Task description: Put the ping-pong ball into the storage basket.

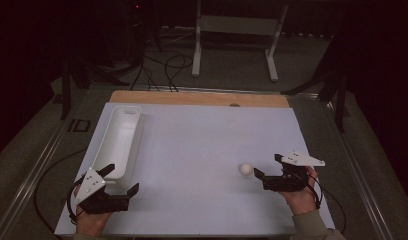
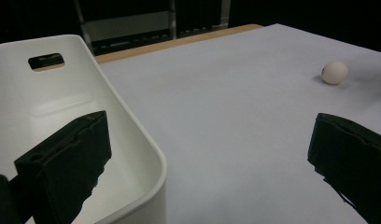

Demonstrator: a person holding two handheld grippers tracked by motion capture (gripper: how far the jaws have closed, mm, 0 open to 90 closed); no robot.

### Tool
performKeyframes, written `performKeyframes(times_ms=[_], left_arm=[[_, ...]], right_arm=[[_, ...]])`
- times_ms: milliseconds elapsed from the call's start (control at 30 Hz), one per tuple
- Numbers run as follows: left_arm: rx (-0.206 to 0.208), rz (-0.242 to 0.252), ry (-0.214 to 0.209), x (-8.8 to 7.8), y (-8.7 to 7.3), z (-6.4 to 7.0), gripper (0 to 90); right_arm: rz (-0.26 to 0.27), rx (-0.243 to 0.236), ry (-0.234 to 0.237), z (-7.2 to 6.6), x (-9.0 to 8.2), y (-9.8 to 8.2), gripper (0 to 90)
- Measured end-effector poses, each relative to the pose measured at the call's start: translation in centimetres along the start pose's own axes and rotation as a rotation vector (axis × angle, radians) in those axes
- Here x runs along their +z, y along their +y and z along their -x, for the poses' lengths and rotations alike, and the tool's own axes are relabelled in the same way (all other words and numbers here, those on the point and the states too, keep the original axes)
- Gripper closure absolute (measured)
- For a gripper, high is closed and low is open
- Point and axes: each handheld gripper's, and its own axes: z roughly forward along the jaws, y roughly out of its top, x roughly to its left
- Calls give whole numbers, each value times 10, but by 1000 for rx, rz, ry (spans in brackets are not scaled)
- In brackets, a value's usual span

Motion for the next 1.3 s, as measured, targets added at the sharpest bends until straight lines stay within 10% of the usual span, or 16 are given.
performKeyframes(times_ms=[1300], left_arm=[[9, -7, -2, 1, 0, 1, 0]], right_arm=[[-127, -10, 26, 6, 17, 12, 77]])
